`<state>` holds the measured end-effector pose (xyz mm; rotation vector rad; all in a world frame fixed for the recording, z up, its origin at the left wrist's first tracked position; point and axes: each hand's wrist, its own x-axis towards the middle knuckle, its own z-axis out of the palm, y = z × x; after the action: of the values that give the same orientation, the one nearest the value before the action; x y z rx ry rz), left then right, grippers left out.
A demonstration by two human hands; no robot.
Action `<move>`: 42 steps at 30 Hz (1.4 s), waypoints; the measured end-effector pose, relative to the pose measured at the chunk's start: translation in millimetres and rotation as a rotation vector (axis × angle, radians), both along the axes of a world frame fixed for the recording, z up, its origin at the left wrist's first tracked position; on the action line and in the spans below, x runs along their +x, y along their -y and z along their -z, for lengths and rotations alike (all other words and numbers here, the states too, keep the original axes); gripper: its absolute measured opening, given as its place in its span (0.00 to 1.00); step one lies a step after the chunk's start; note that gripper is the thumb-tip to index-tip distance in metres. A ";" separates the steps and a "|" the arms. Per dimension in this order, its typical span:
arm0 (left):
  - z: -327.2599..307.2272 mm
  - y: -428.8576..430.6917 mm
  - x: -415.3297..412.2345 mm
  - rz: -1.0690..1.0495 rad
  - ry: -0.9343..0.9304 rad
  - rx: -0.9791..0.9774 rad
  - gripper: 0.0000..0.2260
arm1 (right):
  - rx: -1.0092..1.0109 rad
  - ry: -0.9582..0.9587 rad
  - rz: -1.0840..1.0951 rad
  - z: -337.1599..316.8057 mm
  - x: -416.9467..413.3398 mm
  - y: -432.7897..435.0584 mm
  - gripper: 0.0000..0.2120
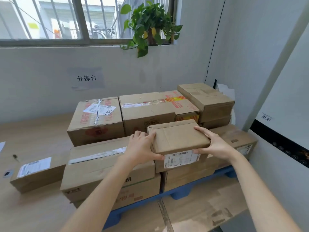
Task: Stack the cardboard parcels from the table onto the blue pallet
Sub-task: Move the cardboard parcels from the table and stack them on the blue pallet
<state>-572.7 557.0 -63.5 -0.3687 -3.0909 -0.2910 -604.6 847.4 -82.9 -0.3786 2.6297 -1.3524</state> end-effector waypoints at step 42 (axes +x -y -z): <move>-18.9 77.9 38.8 -0.289 -0.178 0.361 0.23 | 0.027 -0.293 0.073 -47.4 5.1 105.0 0.24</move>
<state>-533.9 479.1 -44.6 0.0588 -2.7856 -0.7422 -599.5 742.5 -35.4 -0.5180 2.9213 -1.3745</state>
